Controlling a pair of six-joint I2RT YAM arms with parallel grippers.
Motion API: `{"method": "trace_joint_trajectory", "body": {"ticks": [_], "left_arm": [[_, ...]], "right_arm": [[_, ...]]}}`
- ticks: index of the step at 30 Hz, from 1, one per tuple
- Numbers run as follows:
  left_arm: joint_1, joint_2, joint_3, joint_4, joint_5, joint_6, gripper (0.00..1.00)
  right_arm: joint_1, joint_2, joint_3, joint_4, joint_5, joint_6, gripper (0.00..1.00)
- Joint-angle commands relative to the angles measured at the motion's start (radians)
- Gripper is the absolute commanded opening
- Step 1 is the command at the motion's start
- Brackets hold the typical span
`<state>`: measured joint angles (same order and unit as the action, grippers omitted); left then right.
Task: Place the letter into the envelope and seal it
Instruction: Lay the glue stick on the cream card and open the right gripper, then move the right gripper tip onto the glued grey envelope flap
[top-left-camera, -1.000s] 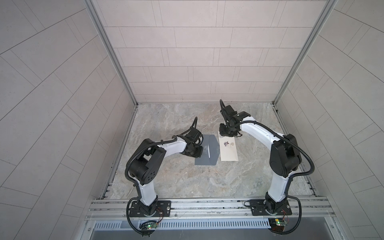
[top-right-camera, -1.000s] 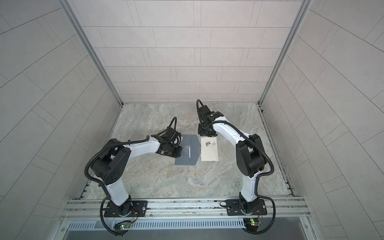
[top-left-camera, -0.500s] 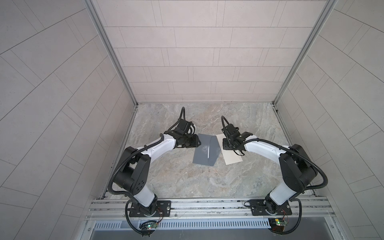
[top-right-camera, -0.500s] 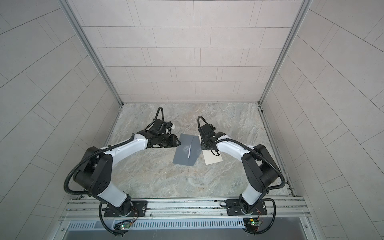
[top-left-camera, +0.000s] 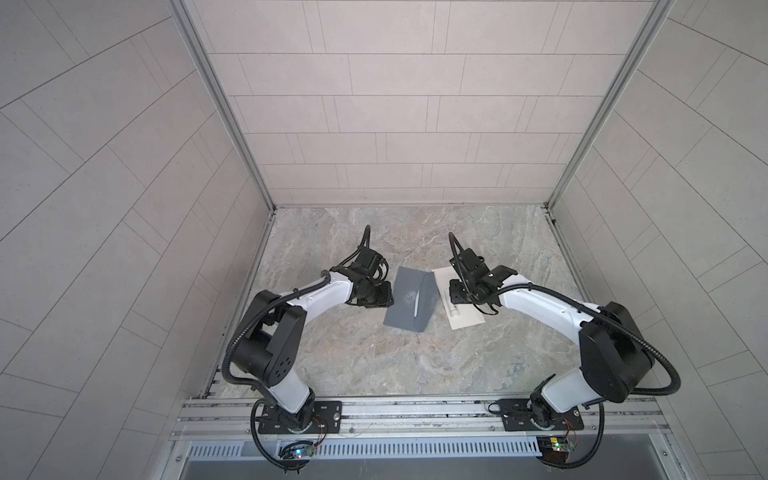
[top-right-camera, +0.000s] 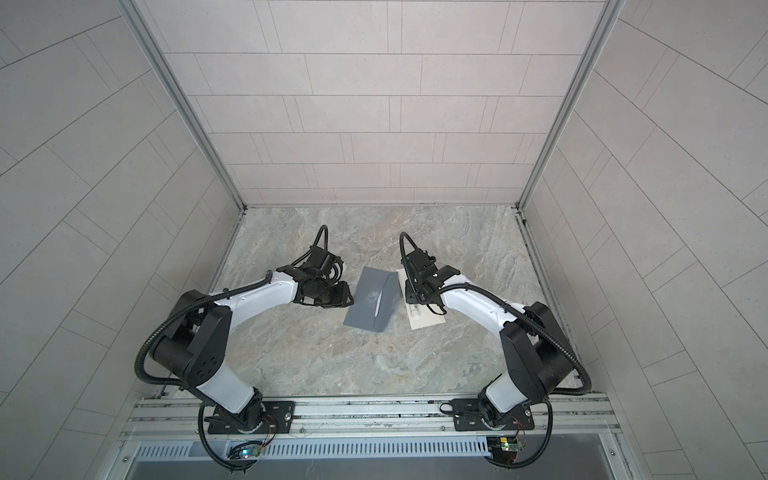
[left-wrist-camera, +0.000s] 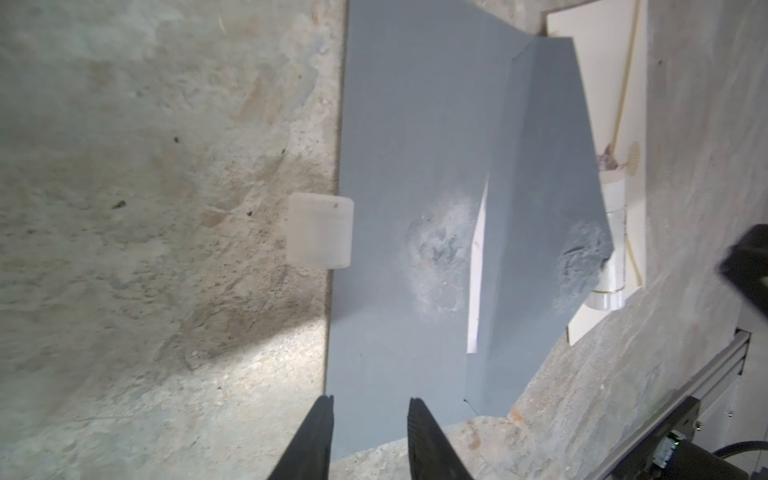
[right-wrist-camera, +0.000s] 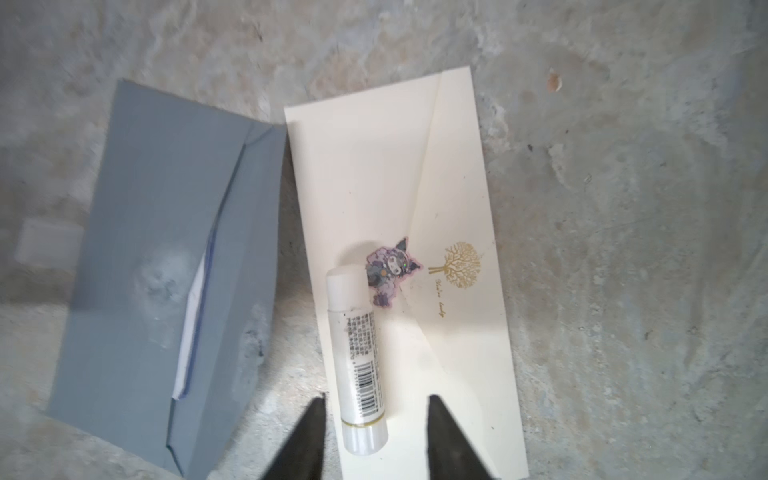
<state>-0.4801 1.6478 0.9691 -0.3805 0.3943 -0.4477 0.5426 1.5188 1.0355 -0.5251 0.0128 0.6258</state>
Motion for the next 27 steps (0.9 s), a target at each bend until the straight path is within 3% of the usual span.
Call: {"method": "trace_joint_trajectory", "body": {"ticks": [1,5,10,27], "left_arm": [[-0.002,0.032,-0.013,-0.022,-0.033,0.019,0.29],[-0.002,0.063,-0.015,-0.021,-0.078,0.016,0.2],[-0.002,0.098,-0.011,-0.024,-0.112,0.017,0.09],[-0.027,0.17,0.014,-0.049,-0.132,0.049,0.0]], "right_arm": [[-0.005,0.041,0.075,-0.058,-0.066,-0.007,0.13],[-0.005,0.152,0.161,-0.093,-0.167,-0.017,0.02],[-0.006,0.258,0.219,-0.12,-0.198,-0.017,0.01],[-0.021,0.286,0.193,-0.109,-0.225,-0.029,0.0]]}}
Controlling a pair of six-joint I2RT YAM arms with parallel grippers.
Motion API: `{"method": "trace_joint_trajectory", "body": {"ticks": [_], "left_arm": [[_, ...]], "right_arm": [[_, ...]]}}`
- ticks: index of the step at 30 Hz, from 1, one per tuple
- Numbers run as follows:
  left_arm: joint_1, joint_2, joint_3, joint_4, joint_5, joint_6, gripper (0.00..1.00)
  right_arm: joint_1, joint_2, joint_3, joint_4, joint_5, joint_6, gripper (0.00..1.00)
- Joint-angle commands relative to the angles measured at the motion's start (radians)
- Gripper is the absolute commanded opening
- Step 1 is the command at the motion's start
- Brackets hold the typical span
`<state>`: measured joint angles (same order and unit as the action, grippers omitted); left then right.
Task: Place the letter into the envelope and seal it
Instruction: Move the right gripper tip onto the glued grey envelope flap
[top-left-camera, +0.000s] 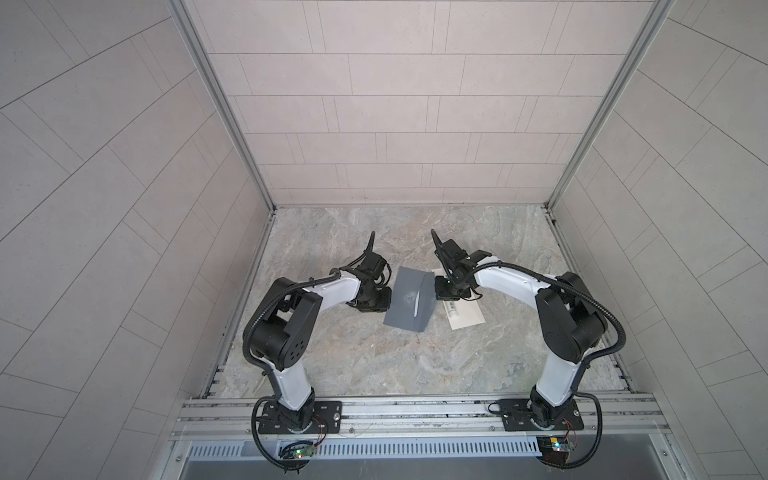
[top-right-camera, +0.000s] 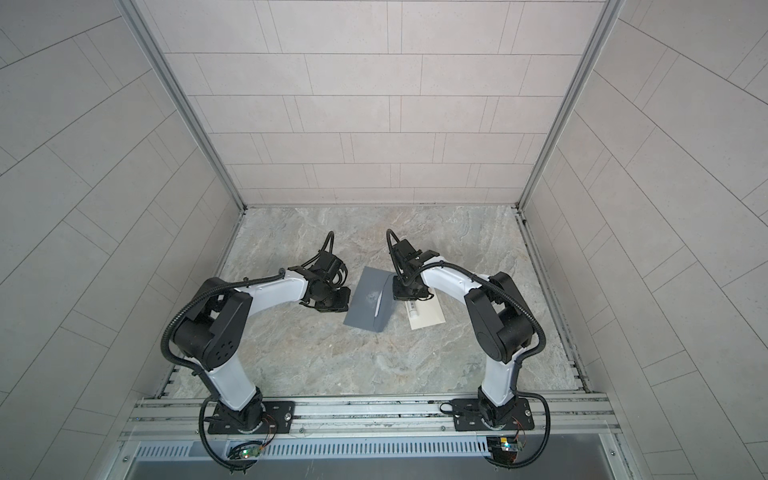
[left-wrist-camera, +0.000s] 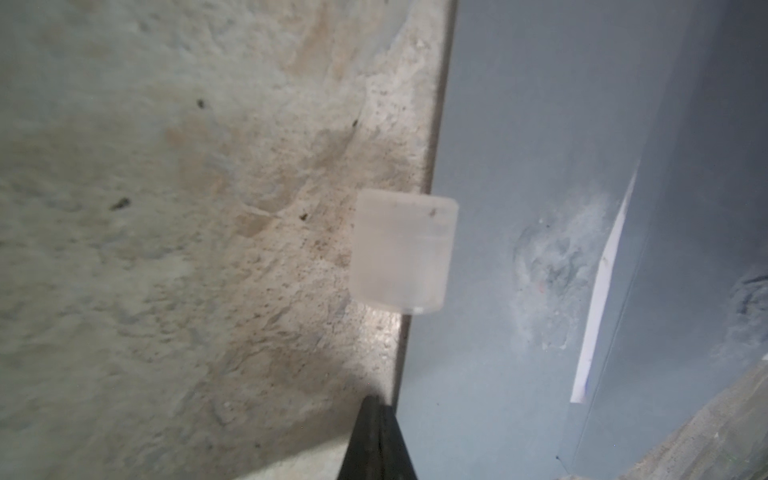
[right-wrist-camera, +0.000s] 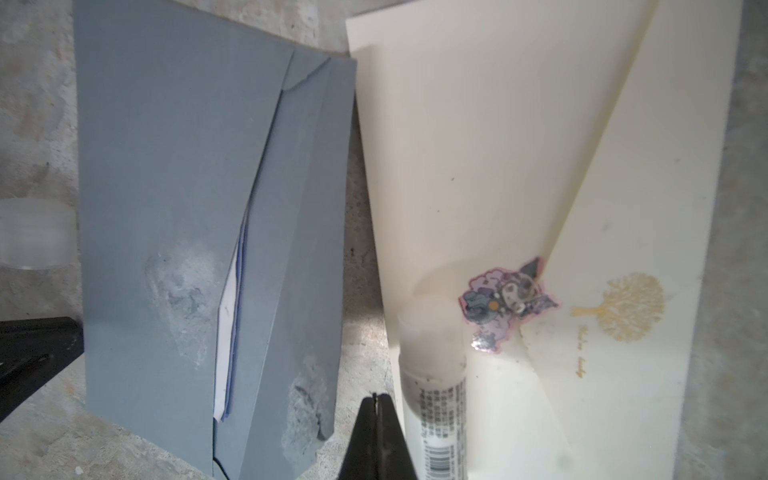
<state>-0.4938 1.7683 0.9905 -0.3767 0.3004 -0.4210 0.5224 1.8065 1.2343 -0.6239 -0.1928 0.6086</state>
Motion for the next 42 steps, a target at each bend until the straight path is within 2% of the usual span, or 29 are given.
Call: {"method": "trace_joint_trajectory", "body": {"ticks": [1,9,19,26,36,42], "left_arm": [[-0.015,0.051,-0.005,-0.055,-0.038,0.025,0.0],[-0.031,0.065,0.011,-0.063,-0.019,0.042,0.0],[-0.043,0.086,0.033,-0.074,-0.007,0.054,0.0],[-0.043,0.087,0.035,-0.075,-0.006,0.056,0.0],[-0.044,0.076,0.032,-0.073,0.009,0.064,0.0],[-0.045,0.079,0.032,-0.064,0.029,0.068,0.0]], "right_arm": [[-0.002,0.003,-0.003,-0.005,-0.033,-0.013,0.0],[0.006,0.044,0.06,0.03,-0.148,-0.041,0.01],[0.045,0.199,0.242,-0.05,-0.184,-0.083,0.01],[0.076,0.285,0.302,-0.07,-0.175,-0.078,0.0],[0.115,0.373,0.329,-0.196,-0.025,-0.067,0.0],[0.115,0.402,0.364,-0.226,-0.009,-0.069,0.0]]}}
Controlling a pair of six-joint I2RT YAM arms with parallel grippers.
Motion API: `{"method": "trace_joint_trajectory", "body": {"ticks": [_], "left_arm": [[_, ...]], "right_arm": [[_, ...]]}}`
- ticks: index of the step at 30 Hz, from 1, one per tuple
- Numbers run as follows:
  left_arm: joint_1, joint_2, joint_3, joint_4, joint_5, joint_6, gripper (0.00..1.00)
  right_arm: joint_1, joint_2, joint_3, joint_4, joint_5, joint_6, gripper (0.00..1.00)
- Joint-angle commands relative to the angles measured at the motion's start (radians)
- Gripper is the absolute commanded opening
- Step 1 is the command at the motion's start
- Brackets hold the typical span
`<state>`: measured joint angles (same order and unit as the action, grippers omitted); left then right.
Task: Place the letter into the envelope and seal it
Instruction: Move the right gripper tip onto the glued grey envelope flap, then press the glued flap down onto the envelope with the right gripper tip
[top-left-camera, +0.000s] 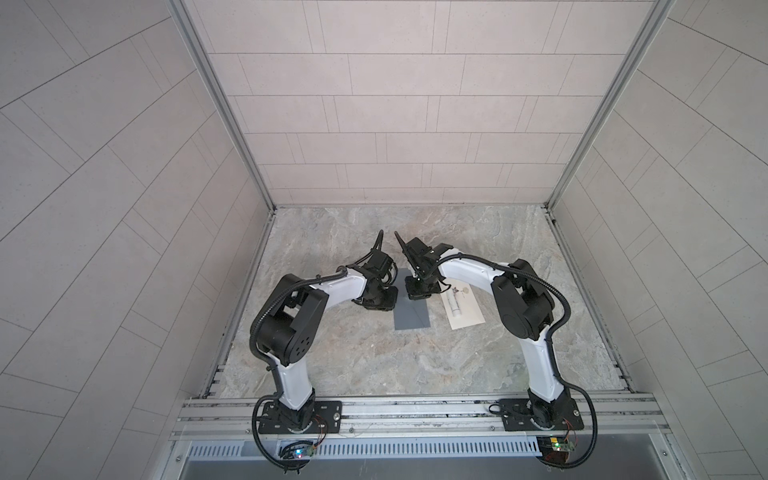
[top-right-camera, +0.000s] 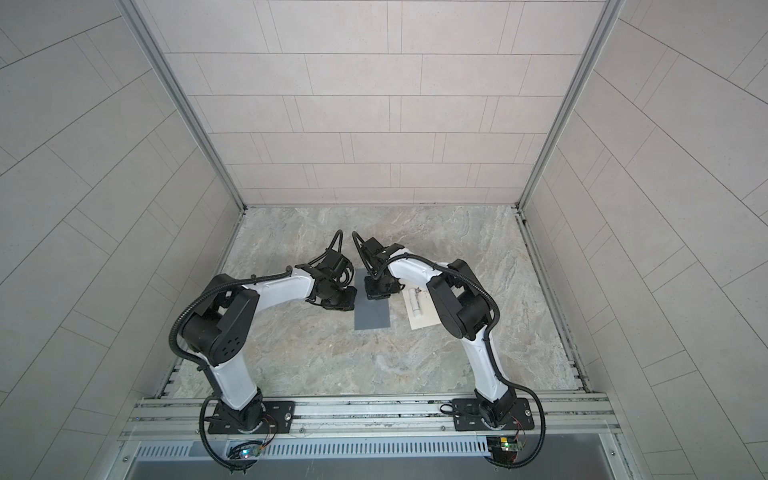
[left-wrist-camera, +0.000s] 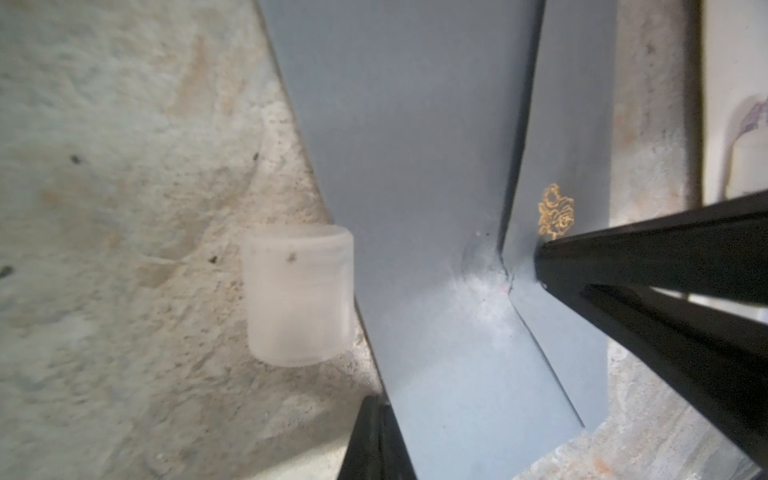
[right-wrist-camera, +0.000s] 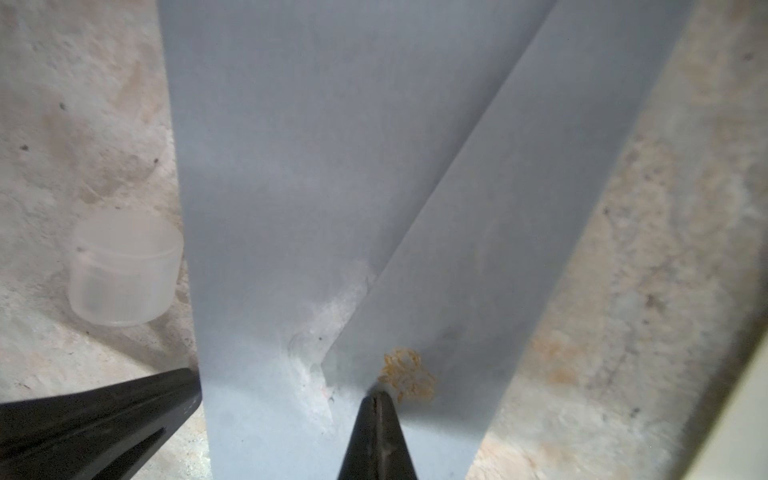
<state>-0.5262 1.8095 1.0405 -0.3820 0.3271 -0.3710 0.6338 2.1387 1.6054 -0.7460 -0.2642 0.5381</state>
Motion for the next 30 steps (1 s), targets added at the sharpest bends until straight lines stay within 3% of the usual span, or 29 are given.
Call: {"method": "trace_joint_trajectory", "body": {"ticks": [1,6,16,30], "left_arm": [[-0.012,0.038,-0.019,-0.058,0.003,0.018,0.0],[-0.015,0.035,-0.017,-0.06,0.006,0.019,0.0],[-0.017,0.027,-0.02,-0.061,0.009,0.02,0.0],[-0.017,0.034,-0.012,-0.068,0.012,0.027,0.0]], "right_arm": [[0.003,0.079,0.003,-0.105,0.05,0.002,0.0],[0.004,0.112,0.038,-0.111,0.004,0.0,0.0],[-0.013,-0.057,-0.007,0.069,0.007,0.046,0.0],[-0.013,0.022,0.0,0.002,-0.024,0.048,0.0]]}}
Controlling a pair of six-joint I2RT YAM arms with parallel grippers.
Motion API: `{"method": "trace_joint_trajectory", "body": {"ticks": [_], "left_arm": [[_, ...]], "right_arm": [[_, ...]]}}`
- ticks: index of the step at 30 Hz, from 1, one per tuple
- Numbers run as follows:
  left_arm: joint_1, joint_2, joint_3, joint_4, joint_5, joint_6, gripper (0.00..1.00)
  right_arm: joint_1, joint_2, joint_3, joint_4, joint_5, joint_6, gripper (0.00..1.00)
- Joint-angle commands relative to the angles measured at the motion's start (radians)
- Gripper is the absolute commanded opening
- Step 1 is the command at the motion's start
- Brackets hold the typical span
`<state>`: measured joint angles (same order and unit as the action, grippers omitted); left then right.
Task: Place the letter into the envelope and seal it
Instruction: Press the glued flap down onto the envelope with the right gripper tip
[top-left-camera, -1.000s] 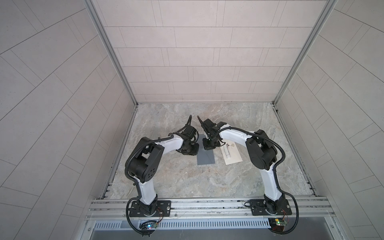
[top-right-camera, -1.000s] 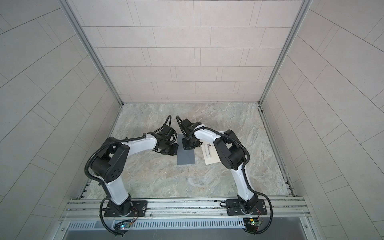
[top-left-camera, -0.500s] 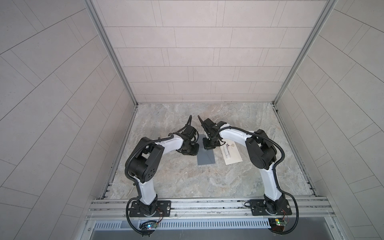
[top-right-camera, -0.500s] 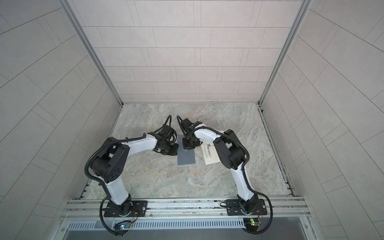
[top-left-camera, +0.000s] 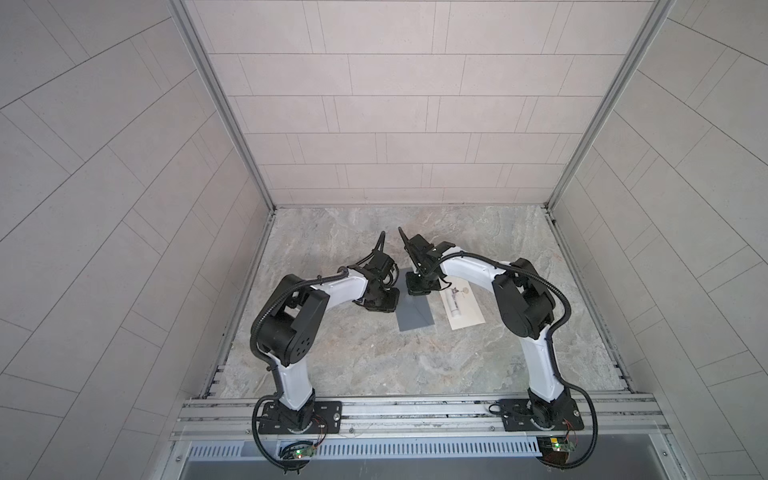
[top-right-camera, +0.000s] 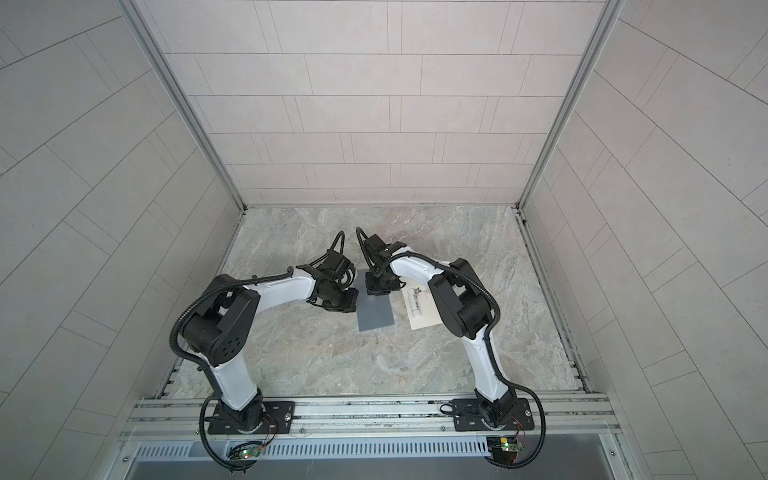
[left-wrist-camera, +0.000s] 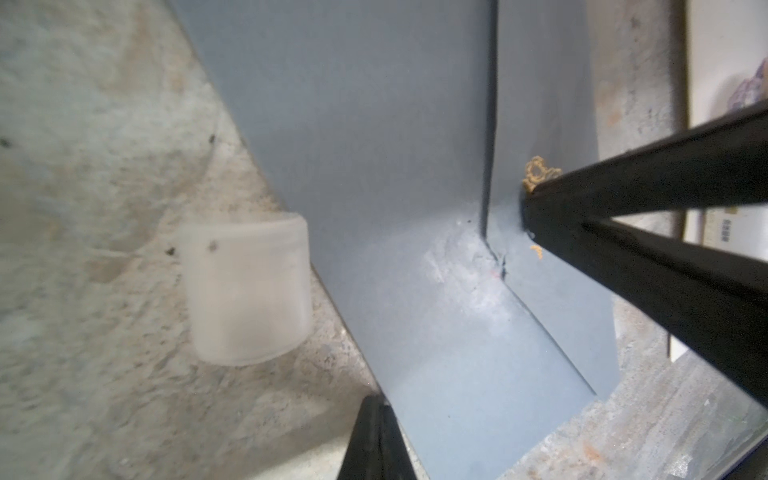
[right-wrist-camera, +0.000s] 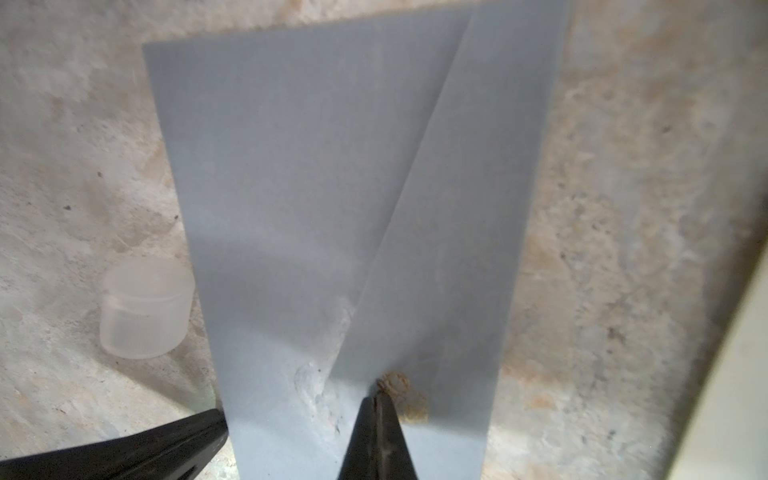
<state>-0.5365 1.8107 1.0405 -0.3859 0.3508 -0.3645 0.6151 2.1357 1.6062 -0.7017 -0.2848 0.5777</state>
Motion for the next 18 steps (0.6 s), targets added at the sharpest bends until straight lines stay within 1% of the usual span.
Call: {"method": "trace_joint_trajectory", "body": {"ticks": [1,7,12,18], "left_arm": [[-0.006,0.036,-0.012,-0.065,-0.013,0.02,0.0],[-0.006,0.048,-0.005,-0.062,-0.012,0.019,0.0],[-0.006,0.062,0.004,-0.061,-0.005,0.017,0.0],[-0.008,0.065,0.006,-0.059,-0.004,0.016,0.0]], "right_arm": [[0.007,0.033,-0.008,-0.052,-0.006,0.001,0.0],[0.011,0.078,-0.013,-0.129,-0.013,-0.036,0.0],[0.014,0.094,-0.015,-0.136,-0.047,-0.053,0.0],[0.012,0.142,0.019,-0.168,-0.086,-0.06,0.0]]}}
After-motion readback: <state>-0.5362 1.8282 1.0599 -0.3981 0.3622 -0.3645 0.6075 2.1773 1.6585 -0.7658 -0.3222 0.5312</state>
